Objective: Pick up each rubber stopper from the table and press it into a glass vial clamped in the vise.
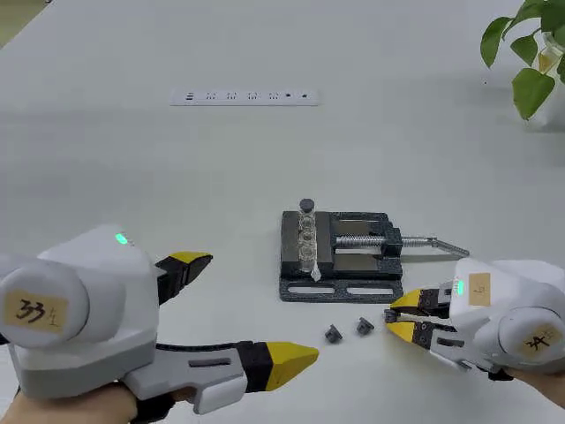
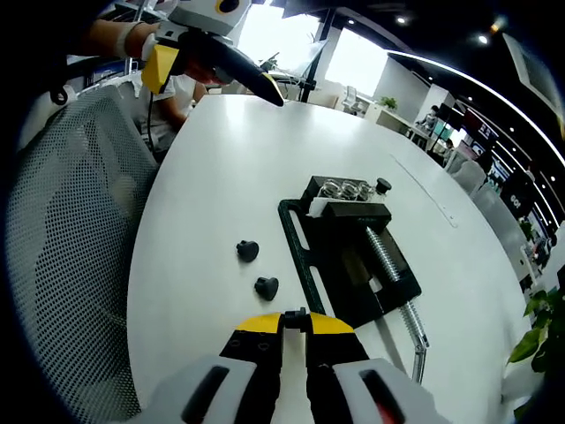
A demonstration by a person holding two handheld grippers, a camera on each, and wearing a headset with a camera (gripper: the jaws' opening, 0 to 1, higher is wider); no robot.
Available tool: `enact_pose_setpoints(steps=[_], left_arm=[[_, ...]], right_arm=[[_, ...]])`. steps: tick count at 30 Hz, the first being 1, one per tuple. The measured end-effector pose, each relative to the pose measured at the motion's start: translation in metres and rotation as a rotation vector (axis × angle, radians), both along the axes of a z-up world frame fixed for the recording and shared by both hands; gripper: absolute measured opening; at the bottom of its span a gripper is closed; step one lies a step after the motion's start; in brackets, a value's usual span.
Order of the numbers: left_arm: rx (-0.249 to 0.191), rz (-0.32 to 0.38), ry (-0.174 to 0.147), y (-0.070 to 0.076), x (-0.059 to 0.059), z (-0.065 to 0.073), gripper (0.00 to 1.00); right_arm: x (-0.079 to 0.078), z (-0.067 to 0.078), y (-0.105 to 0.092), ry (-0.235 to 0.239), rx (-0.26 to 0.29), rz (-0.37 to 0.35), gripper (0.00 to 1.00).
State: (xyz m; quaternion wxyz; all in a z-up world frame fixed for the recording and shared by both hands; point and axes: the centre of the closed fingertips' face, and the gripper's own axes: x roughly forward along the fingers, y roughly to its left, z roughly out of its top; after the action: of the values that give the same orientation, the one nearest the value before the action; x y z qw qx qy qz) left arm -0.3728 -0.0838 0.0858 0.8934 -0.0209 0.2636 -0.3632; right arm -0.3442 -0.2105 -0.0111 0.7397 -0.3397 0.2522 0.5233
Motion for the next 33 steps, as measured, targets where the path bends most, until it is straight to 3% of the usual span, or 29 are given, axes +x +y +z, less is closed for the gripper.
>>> enact_pose_setpoints(steps=[1, 3, 4, 6, 9, 13, 17, 19, 21, 24, 25, 27, 29, 33], left_arm=[[-0.012, -0.002, 0.002, -0.001, 0.0, 0.002, 0.91], [-0.087, 0.002, 0.025, -0.007, 0.002, 0.01, 0.9], [-0.107, -0.007, 0.029, -0.009, 0.004, 0.013, 0.89], [-0.133, -0.007, 0.039, -0.007, 0.008, 0.017, 0.88], [-0.231, -0.031, 0.05, -0.01, 0.016, 0.035, 0.84], [-0.329, -0.077, 0.071, -0.015, 0.023, 0.057, 0.79], [-0.437, -0.128, 0.086, -0.02, 0.027, 0.084, 0.75], [-0.483, -0.192, 0.092, -0.026, 0.023, 0.098, 0.7], [-0.527, -0.22, 0.101, -0.028, 0.022, 0.108, 0.61], [-0.611, -0.26, 0.138, -0.033, 0.018, 0.124, 0.56], [-0.617, -0.275, 0.153, -0.034, 0.016, 0.125, 0.54], [-0.639, -0.311, 0.15, -0.035, 0.013, 0.13, 0.44], [-0.667, -0.34, 0.18, -0.038, 0.006, 0.133, 0.38], [-0.678, -0.357, 0.184, -0.04, 0.001, 0.135, 0.32]], right_arm=[[0.0, 0.006, 0.001, -0.006, 0.01, 0.004, 0.05], [0.002, 0.024, 0.003, -0.047, 0.029, 0.023, 0.05], [0.004, 0.038, 0.006, -0.085, 0.047, 0.042, 0.05], [0.005, 0.056, 0.009, -0.114, 0.061, 0.065, 0.05], [0.009, 0.094, 0.016, -0.187, 0.095, 0.104, 0.05], [0.008, 0.139, 0.03, -0.272, 0.152, 0.161, 0.05], [-0.002, 0.185, 0.048, -0.341, 0.206, 0.235, 0.05], [-0.009, 0.205, 0.057, -0.362, 0.238, 0.266, 0.05], [-0.014, 0.218, 0.063, -0.382, 0.254, 0.294, 0.05], [-0.021, 0.233, 0.068, -0.41, 0.267, 0.341, 0.05], [-0.023, 0.236, 0.07, -0.407, 0.272, 0.351, 0.05], [-0.028, 0.241, 0.073, -0.425, 0.267, 0.376, 0.05], [-0.032, 0.244, 0.076, -0.432, 0.272, 0.394, 0.05], [-0.038, 0.244, 0.08, -0.435, 0.266, 0.426, 0.05]])
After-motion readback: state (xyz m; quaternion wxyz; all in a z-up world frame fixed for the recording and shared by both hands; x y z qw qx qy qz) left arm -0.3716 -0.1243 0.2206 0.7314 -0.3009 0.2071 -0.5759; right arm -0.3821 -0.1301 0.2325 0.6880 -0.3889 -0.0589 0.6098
